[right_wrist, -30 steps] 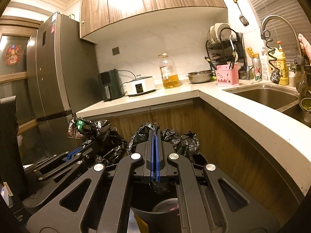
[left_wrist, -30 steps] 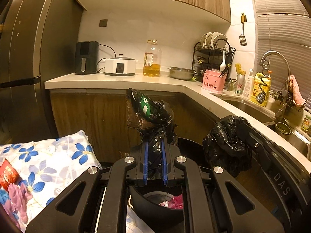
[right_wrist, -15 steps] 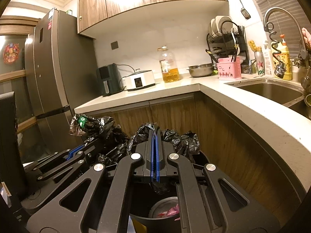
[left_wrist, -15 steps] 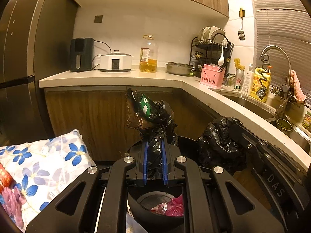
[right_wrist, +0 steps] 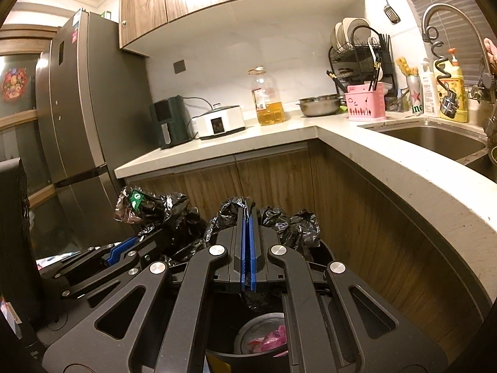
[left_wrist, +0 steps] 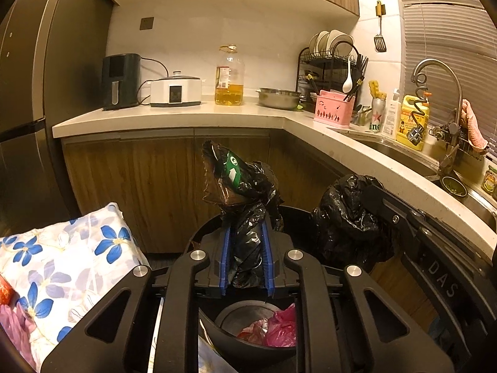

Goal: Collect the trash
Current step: 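Carry both black bags over the bin and open both tools to drop them, then move both tools back over the table toward the remaining trash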

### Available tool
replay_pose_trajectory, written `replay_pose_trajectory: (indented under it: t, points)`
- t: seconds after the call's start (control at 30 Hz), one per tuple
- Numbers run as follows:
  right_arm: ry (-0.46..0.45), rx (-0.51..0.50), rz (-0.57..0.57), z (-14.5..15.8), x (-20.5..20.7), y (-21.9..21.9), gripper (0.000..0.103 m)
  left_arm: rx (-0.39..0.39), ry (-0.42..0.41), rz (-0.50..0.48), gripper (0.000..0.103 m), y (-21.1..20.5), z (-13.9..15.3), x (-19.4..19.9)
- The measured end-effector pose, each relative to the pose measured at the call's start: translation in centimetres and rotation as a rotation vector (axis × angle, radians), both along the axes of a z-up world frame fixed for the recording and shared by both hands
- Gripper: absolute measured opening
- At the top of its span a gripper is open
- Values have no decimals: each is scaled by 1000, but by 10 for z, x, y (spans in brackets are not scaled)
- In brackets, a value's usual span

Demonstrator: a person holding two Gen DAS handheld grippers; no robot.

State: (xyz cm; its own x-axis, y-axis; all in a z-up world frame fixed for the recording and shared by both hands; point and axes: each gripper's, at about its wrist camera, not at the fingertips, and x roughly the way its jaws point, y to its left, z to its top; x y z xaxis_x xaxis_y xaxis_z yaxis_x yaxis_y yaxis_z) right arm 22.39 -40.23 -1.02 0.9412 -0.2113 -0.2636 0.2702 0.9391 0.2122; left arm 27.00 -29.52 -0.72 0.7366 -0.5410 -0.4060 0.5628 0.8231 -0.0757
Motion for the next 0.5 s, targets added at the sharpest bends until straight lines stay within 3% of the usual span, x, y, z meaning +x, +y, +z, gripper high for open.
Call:
replay_pose_trajectory:
  t: [0.13, 0.2, 0.23, 0.5]
  points:
    - [9, 12, 3, -2, 4, -1, 3, 8, 4, 5, 31, 0, -2, 2]
    - [14, 14, 1, -2, 5, -1, 7, 8, 7, 6, 45, 2, -4, 2]
    - [15, 17, -1, -2, 5, -2, 8, 7, 6, 8, 45, 3, -4, 2]
    - [8, 24, -11, -2, 0, -1, 38, -17, 12, 82, 76, 24, -7, 4]
